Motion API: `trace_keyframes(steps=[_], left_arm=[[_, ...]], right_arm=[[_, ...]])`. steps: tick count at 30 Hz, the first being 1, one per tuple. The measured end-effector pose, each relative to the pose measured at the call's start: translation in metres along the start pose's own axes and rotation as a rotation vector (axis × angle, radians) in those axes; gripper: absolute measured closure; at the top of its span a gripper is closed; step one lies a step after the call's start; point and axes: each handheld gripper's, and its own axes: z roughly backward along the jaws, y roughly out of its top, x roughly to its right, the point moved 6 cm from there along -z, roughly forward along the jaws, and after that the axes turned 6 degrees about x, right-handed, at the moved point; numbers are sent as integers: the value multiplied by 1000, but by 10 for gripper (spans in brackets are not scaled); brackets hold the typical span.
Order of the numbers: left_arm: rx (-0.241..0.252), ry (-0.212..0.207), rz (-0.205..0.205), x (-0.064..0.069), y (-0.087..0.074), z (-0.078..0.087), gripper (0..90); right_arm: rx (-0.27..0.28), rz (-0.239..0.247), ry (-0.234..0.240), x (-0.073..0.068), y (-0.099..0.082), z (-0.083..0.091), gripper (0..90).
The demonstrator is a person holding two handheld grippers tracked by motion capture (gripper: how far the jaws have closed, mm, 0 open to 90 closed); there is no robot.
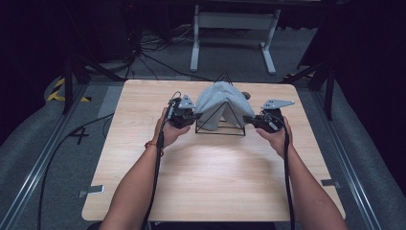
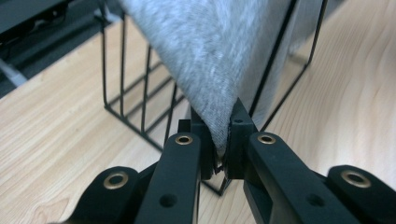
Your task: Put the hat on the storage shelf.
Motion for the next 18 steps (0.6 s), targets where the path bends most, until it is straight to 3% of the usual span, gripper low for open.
trace_keyframes(steps=[4,5,10,18], left_arm=[[-21,-8,-22,8,-5,-6,861],[-42,-2,-54,9,-7,-7,862],[-64,6,-88,12,-9,-9,863],[-81,33,-27,2,-12,-18,867]], right_arm=[[-30,38,4,-7,-10,-7,862],[-28,37,13,-9,-12,-7,862],[-43,38,19,-11,-16,-8,863],[-78,34,-21,3,-20,-15,863]])
